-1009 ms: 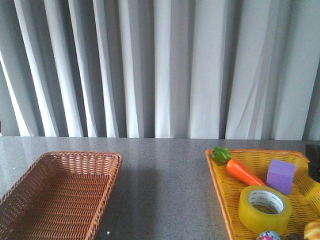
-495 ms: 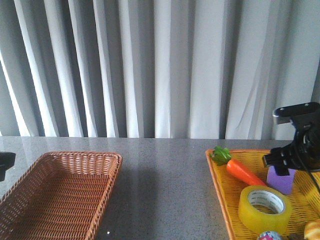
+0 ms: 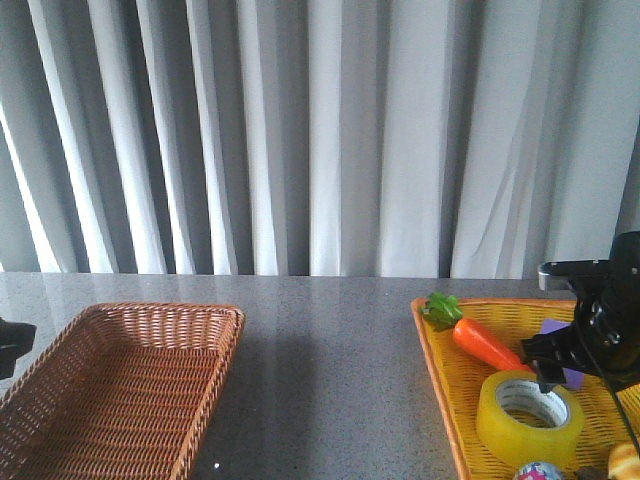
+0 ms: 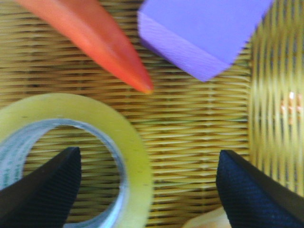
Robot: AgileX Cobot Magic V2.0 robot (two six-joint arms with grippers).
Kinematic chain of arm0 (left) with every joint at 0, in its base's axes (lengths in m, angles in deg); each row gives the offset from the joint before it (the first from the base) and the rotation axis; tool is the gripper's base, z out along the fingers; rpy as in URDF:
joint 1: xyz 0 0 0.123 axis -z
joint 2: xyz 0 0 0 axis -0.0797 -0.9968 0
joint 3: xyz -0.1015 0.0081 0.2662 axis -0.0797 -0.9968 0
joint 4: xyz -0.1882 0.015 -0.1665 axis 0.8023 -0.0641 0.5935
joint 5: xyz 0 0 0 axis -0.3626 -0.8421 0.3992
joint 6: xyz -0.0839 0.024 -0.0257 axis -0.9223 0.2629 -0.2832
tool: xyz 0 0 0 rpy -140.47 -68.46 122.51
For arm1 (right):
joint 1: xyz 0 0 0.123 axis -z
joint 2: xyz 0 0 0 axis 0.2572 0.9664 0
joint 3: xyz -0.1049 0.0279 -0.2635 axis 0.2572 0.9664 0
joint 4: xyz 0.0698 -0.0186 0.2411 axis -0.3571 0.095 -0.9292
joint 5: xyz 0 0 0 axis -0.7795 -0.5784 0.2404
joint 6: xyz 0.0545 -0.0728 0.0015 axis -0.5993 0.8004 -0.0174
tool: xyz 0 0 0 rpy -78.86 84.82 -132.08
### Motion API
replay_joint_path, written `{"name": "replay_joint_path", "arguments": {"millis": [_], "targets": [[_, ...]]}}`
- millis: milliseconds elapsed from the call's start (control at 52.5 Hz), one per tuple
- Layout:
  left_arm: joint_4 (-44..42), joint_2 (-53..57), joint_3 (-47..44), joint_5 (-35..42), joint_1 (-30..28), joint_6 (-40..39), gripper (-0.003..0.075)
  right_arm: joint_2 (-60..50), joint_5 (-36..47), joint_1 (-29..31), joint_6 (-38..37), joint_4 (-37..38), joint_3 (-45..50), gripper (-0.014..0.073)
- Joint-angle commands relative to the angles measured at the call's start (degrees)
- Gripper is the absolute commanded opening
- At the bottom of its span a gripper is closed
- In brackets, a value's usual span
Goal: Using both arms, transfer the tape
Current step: 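Lower the right gripper into the yellow basket onto the yellow tape roll, then close the right gripper on the tape roll's rim and lift it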
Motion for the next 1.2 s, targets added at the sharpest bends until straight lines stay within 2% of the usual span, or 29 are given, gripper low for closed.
{"name": "replay_joint_path", "arguments": {"millis": [0, 324, 457, 609, 914, 1028, 1180], "targets": [[0.6, 0.8, 1.4, 3.6, 0.1, -0.4, 0.0524, -2.6, 1.2, 1.2, 3.5, -1.6, -1.9, 0.0564], [0.6, 0.8, 1.4, 4.5, 0.1, -0.4, 0.0524, 0.4, 0.4, 1.0, 4.7, -2.6, -1.9, 0.0556], [0.6, 0.8, 1.4, 4.8, 0.1, -0.4, 0.0524, 1.8, 0.2, 1.0, 4.6, -2.6, -1.9, 0.0527], [0.6, 0.8, 1.4, 4.9, 0.1, -0.4, 0.0524, 2.3, 0.4, 1.0, 4.6, -2.6, -1.9, 0.0435], [0.6, 0.8, 1.4, 4.8, 0.1, -0.4, 0.0524, 2.4, -0.4, 1.0, 8.8, -3.7, -1.9, 0.0136], [0.6, 0.8, 1.4, 4.6, 0.1, -0.4, 0.0524, 2.4, -0.9, 1.0, 8.9, -4.1, -1.9, 0.0094], [0.6, 0.8, 1.4, 4.2, 0.1, -0.4, 0.0524, 0.7, -1.0, 1.0, 9.7, -4.0, -2.6, 0.0099]]}}
